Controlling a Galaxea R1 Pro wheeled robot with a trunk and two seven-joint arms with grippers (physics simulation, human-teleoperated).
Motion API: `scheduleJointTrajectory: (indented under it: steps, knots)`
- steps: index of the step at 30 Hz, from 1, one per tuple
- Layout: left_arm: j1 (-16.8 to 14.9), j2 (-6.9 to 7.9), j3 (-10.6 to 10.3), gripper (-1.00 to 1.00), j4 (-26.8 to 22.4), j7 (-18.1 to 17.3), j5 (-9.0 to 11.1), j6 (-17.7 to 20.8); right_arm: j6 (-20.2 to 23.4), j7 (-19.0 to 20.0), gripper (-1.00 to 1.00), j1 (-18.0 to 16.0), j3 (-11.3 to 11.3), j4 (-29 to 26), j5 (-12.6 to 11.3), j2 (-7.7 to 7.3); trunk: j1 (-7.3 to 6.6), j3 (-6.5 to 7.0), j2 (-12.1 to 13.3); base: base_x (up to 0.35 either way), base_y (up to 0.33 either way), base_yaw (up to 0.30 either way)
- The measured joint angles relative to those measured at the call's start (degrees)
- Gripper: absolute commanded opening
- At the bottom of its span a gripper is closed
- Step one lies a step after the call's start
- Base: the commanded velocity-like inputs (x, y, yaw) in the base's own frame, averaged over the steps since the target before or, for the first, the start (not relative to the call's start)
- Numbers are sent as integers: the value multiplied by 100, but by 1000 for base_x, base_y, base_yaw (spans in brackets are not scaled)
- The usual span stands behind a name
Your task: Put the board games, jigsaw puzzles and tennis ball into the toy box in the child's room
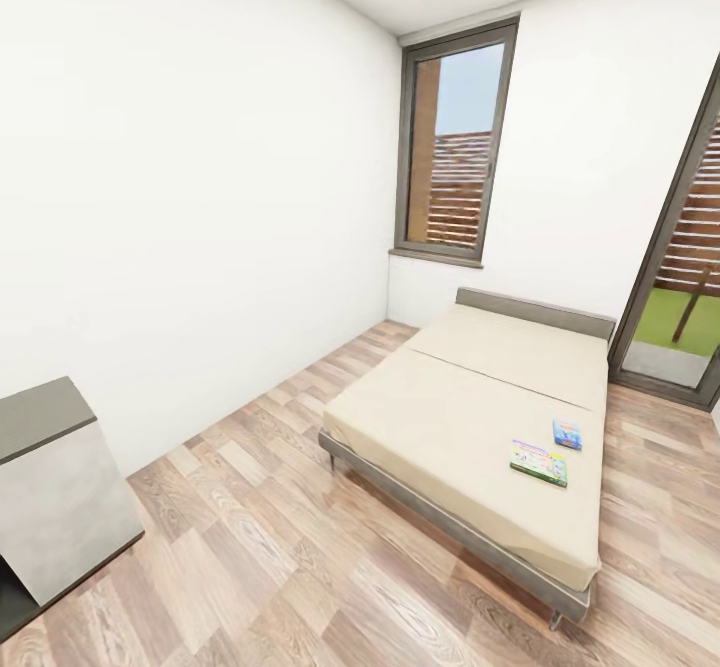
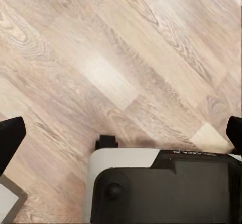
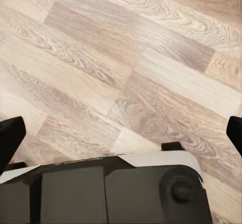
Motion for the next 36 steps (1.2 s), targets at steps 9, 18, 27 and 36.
scheduleJointTrajectory:
  steps: [9,18,27,36]
  knots:
    - [-332,517,289,100,-2622,-881,302,2462,3906,-49,100,-675,-103,-3068,-207,-19,-1,0,0,0,0,0]
    - [-345,630,913,100,-4616,-1059,317,3609,5838,-85,100,-679,-242,-6164,-245,37,-1,-1,-1,0,0,0]
    - [-334,701,1334,100,-5188,-1210,309,3804,6404,-89,100,-676,-224,-7225,-237,43,-1,-2,0,0,0,0]
    - [-334,717,1284,100,-5276,-1225,317,3816,6437,-81,100,-676,-214,-7265,-249,51,-1,-2,0,0,0,-12]
